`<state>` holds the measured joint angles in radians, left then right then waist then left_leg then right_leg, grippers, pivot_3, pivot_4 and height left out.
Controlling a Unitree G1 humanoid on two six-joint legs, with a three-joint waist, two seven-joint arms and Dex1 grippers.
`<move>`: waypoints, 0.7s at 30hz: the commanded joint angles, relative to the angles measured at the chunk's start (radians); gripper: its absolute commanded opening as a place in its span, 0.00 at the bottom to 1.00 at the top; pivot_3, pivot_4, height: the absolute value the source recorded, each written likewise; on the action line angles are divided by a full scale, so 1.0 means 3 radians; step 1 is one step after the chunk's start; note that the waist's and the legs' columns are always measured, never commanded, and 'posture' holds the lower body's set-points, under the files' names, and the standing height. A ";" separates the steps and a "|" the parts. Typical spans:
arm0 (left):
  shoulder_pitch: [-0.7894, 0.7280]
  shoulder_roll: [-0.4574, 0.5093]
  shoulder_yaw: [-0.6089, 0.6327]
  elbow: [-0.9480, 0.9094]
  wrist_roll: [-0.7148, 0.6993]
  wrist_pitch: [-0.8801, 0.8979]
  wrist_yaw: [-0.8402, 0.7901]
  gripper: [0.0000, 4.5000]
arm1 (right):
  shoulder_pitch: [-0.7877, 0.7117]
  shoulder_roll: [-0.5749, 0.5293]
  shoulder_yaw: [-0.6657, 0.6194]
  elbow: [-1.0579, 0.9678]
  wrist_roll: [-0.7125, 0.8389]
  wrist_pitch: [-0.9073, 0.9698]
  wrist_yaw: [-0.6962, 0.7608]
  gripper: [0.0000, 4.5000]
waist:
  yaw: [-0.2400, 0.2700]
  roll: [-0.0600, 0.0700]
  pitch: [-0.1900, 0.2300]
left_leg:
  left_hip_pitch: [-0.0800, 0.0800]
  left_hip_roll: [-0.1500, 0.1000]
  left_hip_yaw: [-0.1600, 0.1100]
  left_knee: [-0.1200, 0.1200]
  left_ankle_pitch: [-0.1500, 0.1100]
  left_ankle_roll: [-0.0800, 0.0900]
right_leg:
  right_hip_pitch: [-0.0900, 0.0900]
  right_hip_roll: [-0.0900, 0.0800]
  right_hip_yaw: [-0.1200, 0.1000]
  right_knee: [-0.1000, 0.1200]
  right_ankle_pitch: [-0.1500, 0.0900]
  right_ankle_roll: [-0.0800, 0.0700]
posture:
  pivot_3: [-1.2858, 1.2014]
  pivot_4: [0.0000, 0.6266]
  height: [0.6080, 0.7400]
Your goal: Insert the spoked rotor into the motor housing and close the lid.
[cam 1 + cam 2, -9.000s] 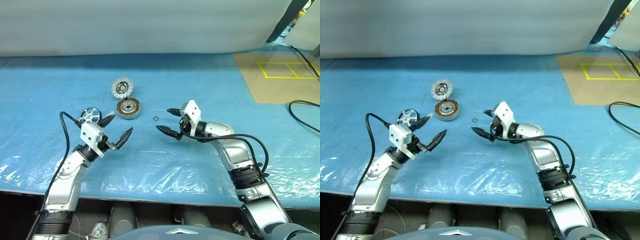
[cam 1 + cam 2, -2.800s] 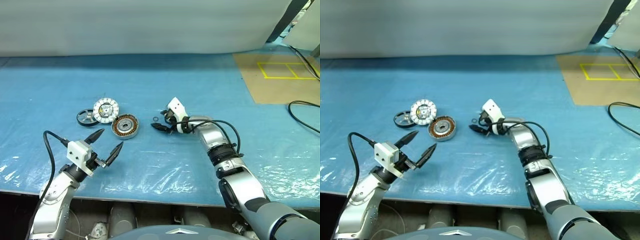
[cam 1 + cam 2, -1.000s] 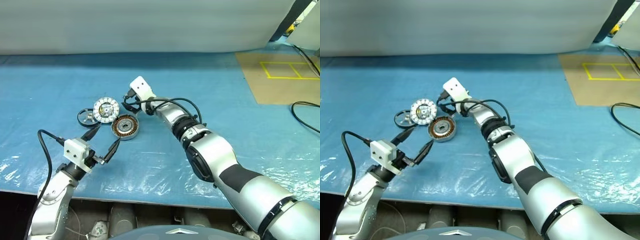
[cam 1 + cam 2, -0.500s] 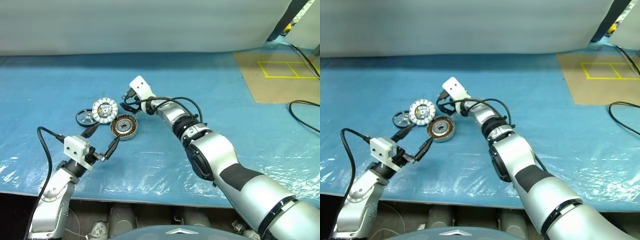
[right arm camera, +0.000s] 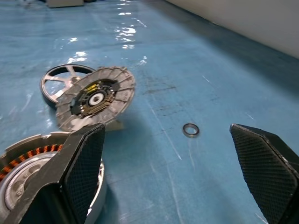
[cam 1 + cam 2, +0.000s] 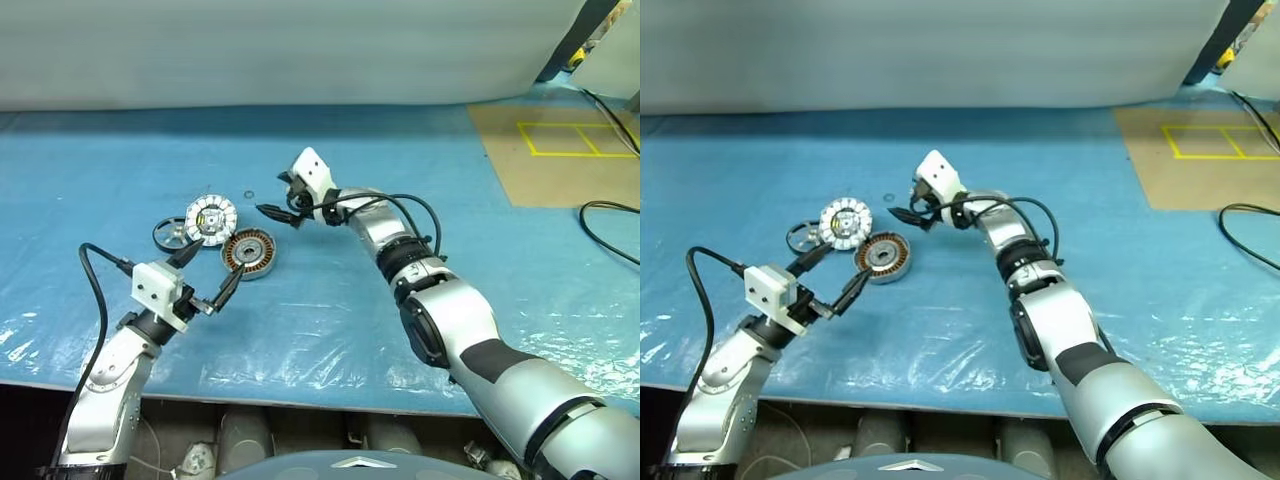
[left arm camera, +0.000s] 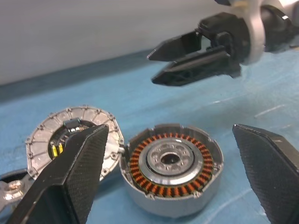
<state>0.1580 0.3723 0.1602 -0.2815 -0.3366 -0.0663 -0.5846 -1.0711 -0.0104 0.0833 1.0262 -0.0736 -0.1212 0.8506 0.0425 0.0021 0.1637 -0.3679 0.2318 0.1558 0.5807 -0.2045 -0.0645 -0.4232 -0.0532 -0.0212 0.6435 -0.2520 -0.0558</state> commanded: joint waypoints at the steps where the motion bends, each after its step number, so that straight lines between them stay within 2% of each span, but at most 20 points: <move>1: -0.0031 0.0021 0.0022 -0.0014 -0.0049 -0.0022 -0.0031 1.00 | 0.0163 -0.0079 0.0057 -0.0593 0.0124 0.0095 0.0187 0.99 | -0.0003 -0.0001 -0.0001 | 0.0000 0.0000 0.0000 0.0000 0.0000 0.0000 | 0.0000 0.0000 0.0000 0.0000 0.0000 0.0000 | 0.52 0.24 1.00; 9: -0.0076 0.0048 0.0048 0.0027 -0.0074 -0.0014 -0.0088 1.00 | 0.0731 -0.0298 0.0174 -0.1523 0.0250 0.0511 0.0315 0.99 | -0.0001 -0.0002 -0.0001 | 0.0001 -0.0001 0.0000 0.0000 0.0000 0.0000 | 0.0001 0.0000 0.0001 -0.0001 0.0001 0.0001 | 0.52 0.24 1.00; 21: -0.0186 0.0070 0.0029 0.0137 -0.0091 -0.0011 -0.0131 1.00 | 0.0998 -0.0410 0.0228 -0.1957 0.0373 0.0781 0.0221 0.99 | -0.0002 -0.0002 -0.0001 | 0.0004 -0.0004 -0.0001 0.0000 -0.0001 -0.0003 | 0.0002 0.0000 0.0004 -0.0002 0.0002 0.0003 | 0.52 0.24 1.00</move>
<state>0.1126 0.3845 0.1600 -0.2353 -0.3524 -0.0620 -0.6189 -0.7785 -0.1292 0.1502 0.4924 0.0075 0.1075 0.9151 0.0419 0.0014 0.1634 -0.3668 0.2304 0.1555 0.5806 -0.2048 -0.0654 -0.4224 -0.0532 -0.0200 0.6429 -0.2513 -0.0547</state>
